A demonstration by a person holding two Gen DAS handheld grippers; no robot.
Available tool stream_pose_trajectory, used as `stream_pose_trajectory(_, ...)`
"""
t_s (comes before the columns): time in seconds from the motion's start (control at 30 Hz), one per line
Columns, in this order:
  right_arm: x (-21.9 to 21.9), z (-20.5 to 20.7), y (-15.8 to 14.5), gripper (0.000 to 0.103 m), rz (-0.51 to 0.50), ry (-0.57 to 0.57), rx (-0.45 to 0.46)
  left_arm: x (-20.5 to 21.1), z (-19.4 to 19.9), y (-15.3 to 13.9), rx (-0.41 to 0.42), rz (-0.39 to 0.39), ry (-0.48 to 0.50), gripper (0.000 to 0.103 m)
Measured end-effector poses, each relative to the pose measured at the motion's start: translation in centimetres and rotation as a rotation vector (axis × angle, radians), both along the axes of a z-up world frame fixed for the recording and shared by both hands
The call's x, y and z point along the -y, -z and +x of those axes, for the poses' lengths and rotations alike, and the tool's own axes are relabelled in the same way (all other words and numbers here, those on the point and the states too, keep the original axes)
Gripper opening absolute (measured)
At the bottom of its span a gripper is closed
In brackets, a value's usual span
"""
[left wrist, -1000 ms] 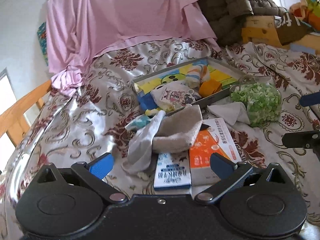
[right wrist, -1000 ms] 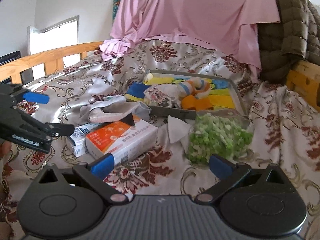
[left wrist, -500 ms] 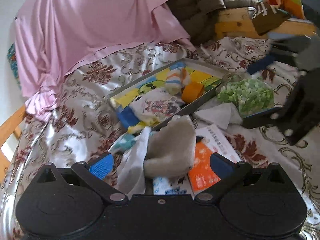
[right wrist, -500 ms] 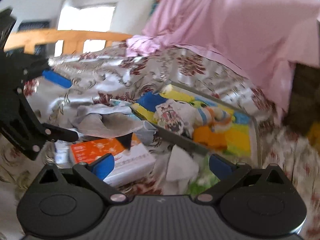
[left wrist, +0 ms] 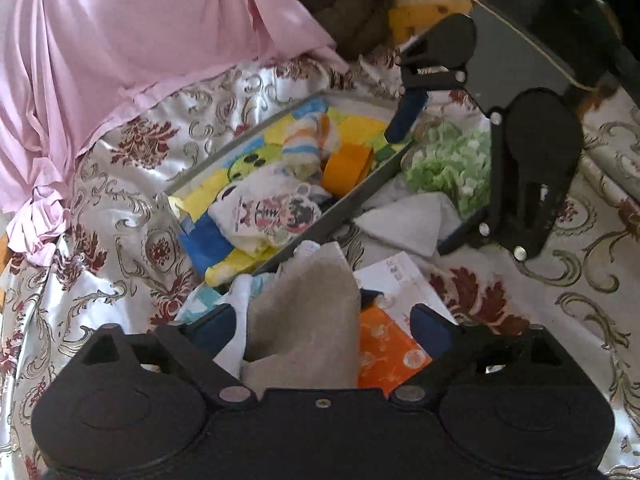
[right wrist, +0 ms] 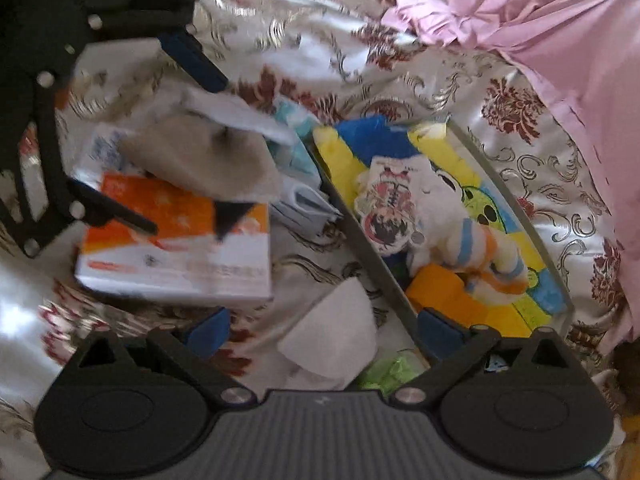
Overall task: Organize soft objects
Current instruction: 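Grasp the beige drawstring cloth with the left tool while the right tool grasps a white cotton pad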
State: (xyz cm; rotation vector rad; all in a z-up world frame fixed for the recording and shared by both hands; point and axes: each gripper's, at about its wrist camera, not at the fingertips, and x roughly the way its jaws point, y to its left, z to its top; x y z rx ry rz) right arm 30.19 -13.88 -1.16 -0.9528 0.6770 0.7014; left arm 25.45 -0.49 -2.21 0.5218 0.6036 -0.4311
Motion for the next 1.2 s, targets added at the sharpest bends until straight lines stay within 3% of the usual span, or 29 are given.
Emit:
stream_pose_trajectory(0.2,-0.5,2.8,1.6,0.092,-0.083,0.043,-0.061,-0.5,1.2,0.2,-0.092,0.002,-0.065,0.078)
stream_pose_trajectory(0.37,-0.8,4.0,2.7,0.085,-0.125,0.053,-0.114,-1.0,1.2,0.2,-0.113,0.009,-0.074,0.065)
stream_pose_trajectory(0.43,-0.9,4.4,3.1,0.083,-0.137,0.053,-0.130,-1.0,1.2,0.1,-0.117,0.011,-0.073,0.050)
stream_pose_trajectory(0.67,-1.0,5.6,3.5,0.076,-0.160,0.062,-0.178,-0.7,1.2,0.0,-0.142,-0.003,-0.065,0.021)
stream_pose_trajectory(0.73,-1.0,6.2,3.6,0.065,-0.150,0.071,-0.211,-0.8,1.2,-0.2,-0.154,-0.026,-0.069,0.014)
stream_pose_trajectory(0.93,-0.6,6.4,3.4,0.031,-0.116,0.079,-0.228,-1.4,1.4,-0.7,-0.168,-0.102,-0.101,0.006)
stream_pose_trajectory(1.1,0.1,5.7,3.1,0.015,-0.076,0.099,-0.187,-1.8,1.6,-1.2,-0.171,-0.157,-0.128,0.005)
stream_pose_trajectory(1.2,0.8,4.9,2.2,0.012,0.014,0.123,-0.182,-1.9,1.3,-1.9,-0.167,-0.202,-0.131,0.005)
